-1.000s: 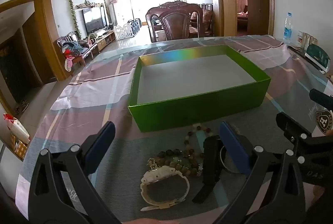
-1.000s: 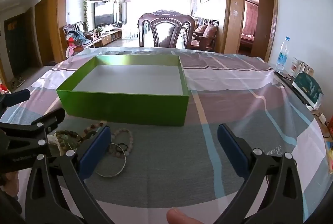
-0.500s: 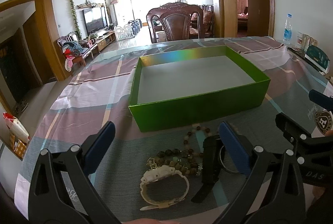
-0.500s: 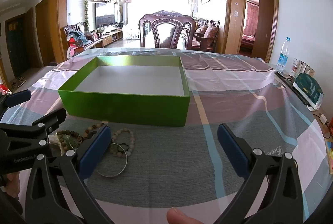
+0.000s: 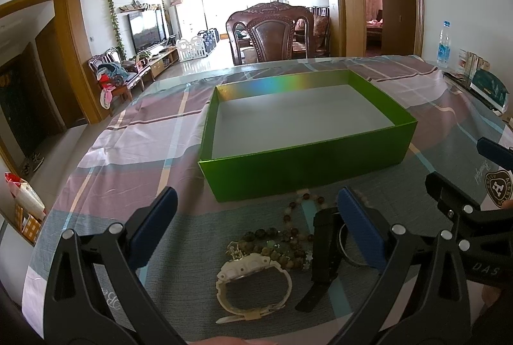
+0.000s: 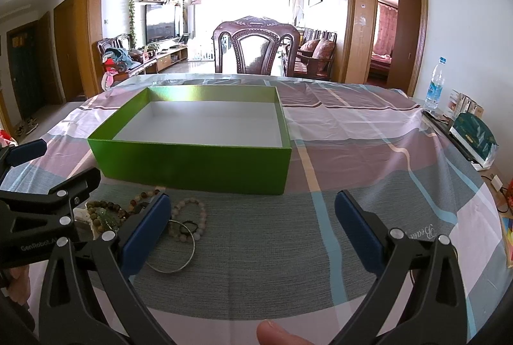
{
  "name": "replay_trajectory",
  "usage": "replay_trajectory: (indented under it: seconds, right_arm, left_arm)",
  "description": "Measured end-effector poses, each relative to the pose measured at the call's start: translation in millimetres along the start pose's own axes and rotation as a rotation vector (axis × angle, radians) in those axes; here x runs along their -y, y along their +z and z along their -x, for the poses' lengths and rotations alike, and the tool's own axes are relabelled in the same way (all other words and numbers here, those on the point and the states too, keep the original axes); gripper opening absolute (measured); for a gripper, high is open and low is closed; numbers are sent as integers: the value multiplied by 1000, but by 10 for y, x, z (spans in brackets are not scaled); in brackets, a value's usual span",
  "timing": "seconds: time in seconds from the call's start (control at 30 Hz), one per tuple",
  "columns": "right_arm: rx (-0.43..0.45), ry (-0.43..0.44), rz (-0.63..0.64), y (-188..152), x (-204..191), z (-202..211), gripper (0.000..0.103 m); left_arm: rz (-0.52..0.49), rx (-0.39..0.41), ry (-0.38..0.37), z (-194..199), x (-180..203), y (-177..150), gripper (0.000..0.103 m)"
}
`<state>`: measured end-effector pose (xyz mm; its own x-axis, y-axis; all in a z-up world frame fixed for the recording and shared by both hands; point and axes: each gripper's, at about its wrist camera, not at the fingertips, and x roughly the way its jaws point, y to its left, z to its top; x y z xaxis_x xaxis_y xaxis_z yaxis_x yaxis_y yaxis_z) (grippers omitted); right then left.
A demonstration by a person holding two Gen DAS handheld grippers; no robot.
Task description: Organize jewelry
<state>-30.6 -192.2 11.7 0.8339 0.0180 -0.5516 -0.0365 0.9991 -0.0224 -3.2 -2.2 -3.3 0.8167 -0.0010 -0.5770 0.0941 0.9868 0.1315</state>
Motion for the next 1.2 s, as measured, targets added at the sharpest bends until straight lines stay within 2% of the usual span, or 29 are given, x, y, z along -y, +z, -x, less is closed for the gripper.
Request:
replay_trajectory:
  seconds: [1.2]
  right_arm:
    - [1,-1,3,-3,-4,-3,100]
  left_arm:
    - [3,-4,-3,-17,-19,-10,99]
